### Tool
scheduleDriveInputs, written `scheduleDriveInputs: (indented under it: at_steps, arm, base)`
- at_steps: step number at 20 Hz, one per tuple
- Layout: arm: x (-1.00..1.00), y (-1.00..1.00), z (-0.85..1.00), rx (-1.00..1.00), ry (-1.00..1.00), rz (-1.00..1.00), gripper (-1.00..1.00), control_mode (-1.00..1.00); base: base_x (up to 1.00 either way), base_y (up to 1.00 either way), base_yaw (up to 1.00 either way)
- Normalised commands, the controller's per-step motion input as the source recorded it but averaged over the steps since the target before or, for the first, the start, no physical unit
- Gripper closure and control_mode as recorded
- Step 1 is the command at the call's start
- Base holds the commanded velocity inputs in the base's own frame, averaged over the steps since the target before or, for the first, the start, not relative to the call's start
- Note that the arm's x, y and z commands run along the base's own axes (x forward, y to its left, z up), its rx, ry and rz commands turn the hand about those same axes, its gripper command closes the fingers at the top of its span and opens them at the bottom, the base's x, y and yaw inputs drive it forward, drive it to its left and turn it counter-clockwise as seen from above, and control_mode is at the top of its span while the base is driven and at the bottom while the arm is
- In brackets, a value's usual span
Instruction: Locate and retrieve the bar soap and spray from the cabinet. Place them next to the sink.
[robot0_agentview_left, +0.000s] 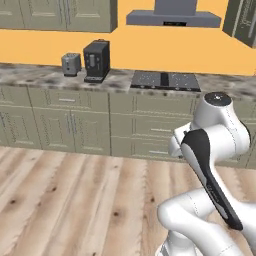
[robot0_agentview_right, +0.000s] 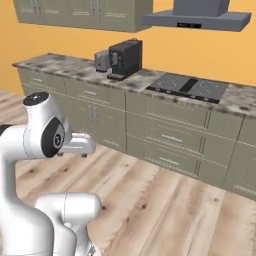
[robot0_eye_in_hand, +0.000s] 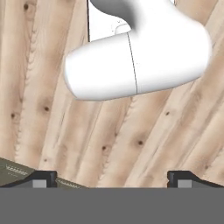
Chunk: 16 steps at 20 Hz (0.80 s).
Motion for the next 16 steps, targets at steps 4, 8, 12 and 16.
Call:
scheduleDriveInputs:
  at_steps: [4,8,12,16]
  arm:
    - [0.0,0.0,0.0,0.0,0.0,0.0,-1.0,1.0]
    - [0.0,0.0,0.0,0.0,0.0,0.0,-1.0,1.0]
    - [0.0,0.0,0.0,0.0,0.0,0.0,-1.0,1.0]
    - [0.0,0.0,0.0,0.0,0.0,0.0,-1.0,1.0]
  base:
    - [0.57,-0.84,0.0]
    - [0.37,-0.81,0.0]
    - [0.15,-0.76,-0.06]
    - [0.06,-0.56,-0.26]
